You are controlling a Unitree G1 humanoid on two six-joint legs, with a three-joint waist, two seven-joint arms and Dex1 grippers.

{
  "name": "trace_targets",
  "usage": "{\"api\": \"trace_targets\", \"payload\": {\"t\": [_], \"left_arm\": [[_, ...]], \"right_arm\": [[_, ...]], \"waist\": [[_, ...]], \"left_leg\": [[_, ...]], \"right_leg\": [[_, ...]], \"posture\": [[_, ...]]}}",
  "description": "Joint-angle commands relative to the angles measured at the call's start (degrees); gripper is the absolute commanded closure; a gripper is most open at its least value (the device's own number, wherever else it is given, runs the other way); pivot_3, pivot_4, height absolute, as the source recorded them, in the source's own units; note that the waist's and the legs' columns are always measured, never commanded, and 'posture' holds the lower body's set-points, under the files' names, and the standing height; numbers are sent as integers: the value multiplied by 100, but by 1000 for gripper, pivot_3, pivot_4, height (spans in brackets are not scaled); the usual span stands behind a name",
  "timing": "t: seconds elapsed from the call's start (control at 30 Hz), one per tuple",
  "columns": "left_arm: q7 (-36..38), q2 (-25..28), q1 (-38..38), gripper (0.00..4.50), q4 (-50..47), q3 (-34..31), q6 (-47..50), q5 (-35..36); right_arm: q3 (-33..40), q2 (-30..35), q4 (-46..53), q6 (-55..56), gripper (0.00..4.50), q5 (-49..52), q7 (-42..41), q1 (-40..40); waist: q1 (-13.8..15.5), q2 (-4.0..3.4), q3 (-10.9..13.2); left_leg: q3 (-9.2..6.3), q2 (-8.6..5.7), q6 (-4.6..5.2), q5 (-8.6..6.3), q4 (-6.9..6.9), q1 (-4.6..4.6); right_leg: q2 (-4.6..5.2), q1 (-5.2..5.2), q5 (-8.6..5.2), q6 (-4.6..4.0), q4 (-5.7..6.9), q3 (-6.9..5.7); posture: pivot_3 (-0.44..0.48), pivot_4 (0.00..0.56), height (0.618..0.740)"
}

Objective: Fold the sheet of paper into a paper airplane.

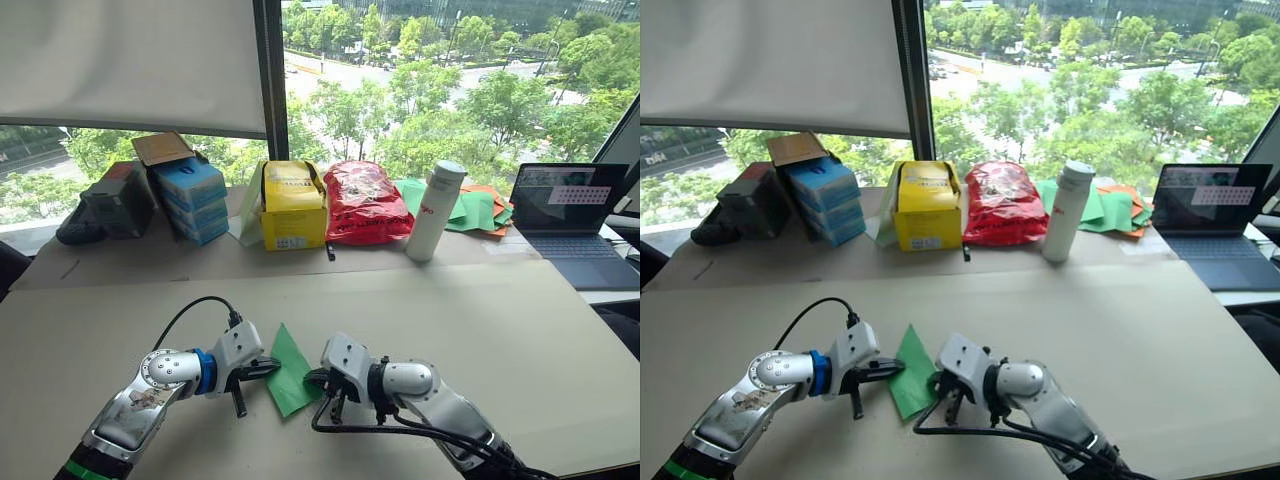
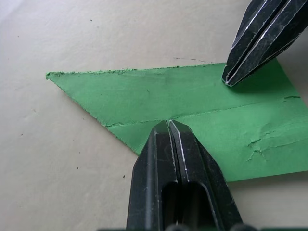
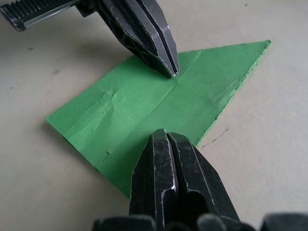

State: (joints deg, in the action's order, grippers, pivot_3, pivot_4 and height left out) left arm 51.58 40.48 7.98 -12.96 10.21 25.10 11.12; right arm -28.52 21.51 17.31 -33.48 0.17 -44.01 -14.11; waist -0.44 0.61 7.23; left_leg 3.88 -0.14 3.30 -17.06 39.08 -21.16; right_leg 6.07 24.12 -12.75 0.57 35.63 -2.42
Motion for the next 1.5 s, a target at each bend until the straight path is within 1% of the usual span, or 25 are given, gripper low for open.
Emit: {"api": "trace_targets", "payload": {"t": [0.03,0.23,0.33,0.4,0.5,0.57,0.63,0.67,0.73,0.83,0.9,1.0,1.1,1.13,1.2,1.3,1.43,1.5], "left_arm": [[39,63,-146,4459,218,197,111,-173],[60,50,-87,4459,297,217,66,-184],[74,46,-65,4459,345,214,29,-189],[74,36,-43,4459,383,209,-11,-196],[57,21,35,4459,397,51,-37,-101],[149,31,174,4459,352,-325,53,245],[310,76,360,4459,378,-695,159,629],[494,199,473,4459,460,-793,106,707],[857,462,670,4459,736,-786,-252,598],[1368,647,970,3687,1226,-623,-793,481],[1787,695,1181,3038,1579,-462,-1436,335],[2181,575,1583,1987,2232,-255,-2651,31],[2569,495,2043,1006,3100,72,-4307,-443],[2638,468,2172,1006,3374,151,-4749,-571],[2732,314,2456,1006,3801,217,-5256,-618],[2919,94,2783,1006,4221,282,-5673,-568],[2995,-172,3084,1006,4720,506,-6282,-816],[2967,-297,3204,1006,4838,511,-6271,-802]], "right_arm": [[-146,292,-46,-591,4500,66,-146,320],[-121,557,367,-940,4500,270,-135,440],[-96,543,439,-1018,4500,333,-52,388],[2,465,456,-859,4500,321,70,351],[539,187,735,-483,4500,669,192,361],[1016,114,1136,-481,4500,1065,157,443],[1340,142,1420,-605,4500,1328,157,529],[1439,224,1566,-644,4500,1422,131,605],[1559,334,1761,-680,4500,1551,125,718],[1579,404,1884,-727,4500,1677,185,798],[1502,458,1891,-730,4500,1636,226,838],[1463,446,1838,-715,4500,1593,311,837],[1466,414,1791,-697,4500,1587,409,824],[1465,410,1781,-688,4500,1583,433,820],[1467,407,1770,-687,4500,1577,481,817],[1468,407,1767,-681,4500,1570,555,818],[1480,397,1809,-674,4500,1550,688,867],[1467,400,1814,-675,4500,1520,757,872]], "waist": [[1,0,0],[35,2,-1],[50,2,-1],[59,2,-1],[68,5,2],[77,9,11],[77,21,24],[83,35,35],[85,57,49],[92,57,52],[98,57,55],[104,56,63],[114,63,70],[112,63,70],[111,63,70],[121,65,71],[112,65,71],[104,66,71]], "left_leg": [[0,0,0,0,0,0],[0,1,1,-1,-1,0],[0,2,1,-1,-1,0],[0,2,1,-1,-2,-1],[0,3,1,0,-2,-1],[0,3,0,0,-1,-9],[0,2,-3,4,2,-34],[-1,3,-4,5,4,-46],[-10,4,-10,9,8,-74],[-13,0,-13,11,8,-95],[-8,-3,-16,13,11,-101],[0,-2,-26,19,48,-119],[0,0,14,-5,80,-131],[-1,-1,20,-8,84,-131],[0,-1,23,-10,89,-129],[-4,-1,26,-11,100,-130],[-3,-2,30,-13,113,-131],[-3,-2,33,-15,118,-130]], "right_leg": [[0,0,0,0,-1,0],[0,0,0,0,-10,-1],[0,0,0,0,-12,-2],[0,0,0,0,-12,-3],[-1,0,0,0,-13,-3],[-1,2,1,1,-11,-2],[-1,16,1,1,-2,-2],[-2,26,1,1,3,-3],[-11,47,1,0,6,-14],[-13,61,1,-1,5,-26],[-23,60,1,-1,1,-43],[-62,59,1,4,-1,-65],[-68,58,4,10,4,-71],[-68,54,6,13,5,-71],[-68,51,8,16,7,-71],[-71,48,8,17,14,-76],[-77,41,10,22,15,-76],[-79,36,10,25,14,-76]], "posture": [[0,150,740],[0,150,740],[0,150,740],[0,150,740],[0,150,740],[0,150,740],[0,150,740],[0,150,740],[0,150,740],[0,150,740],[0,150,740],[0,150,740],[0,150,740],[0,150,740],[0,150,740],[0,150,740],[0,150,740],[0,150,740]]}}
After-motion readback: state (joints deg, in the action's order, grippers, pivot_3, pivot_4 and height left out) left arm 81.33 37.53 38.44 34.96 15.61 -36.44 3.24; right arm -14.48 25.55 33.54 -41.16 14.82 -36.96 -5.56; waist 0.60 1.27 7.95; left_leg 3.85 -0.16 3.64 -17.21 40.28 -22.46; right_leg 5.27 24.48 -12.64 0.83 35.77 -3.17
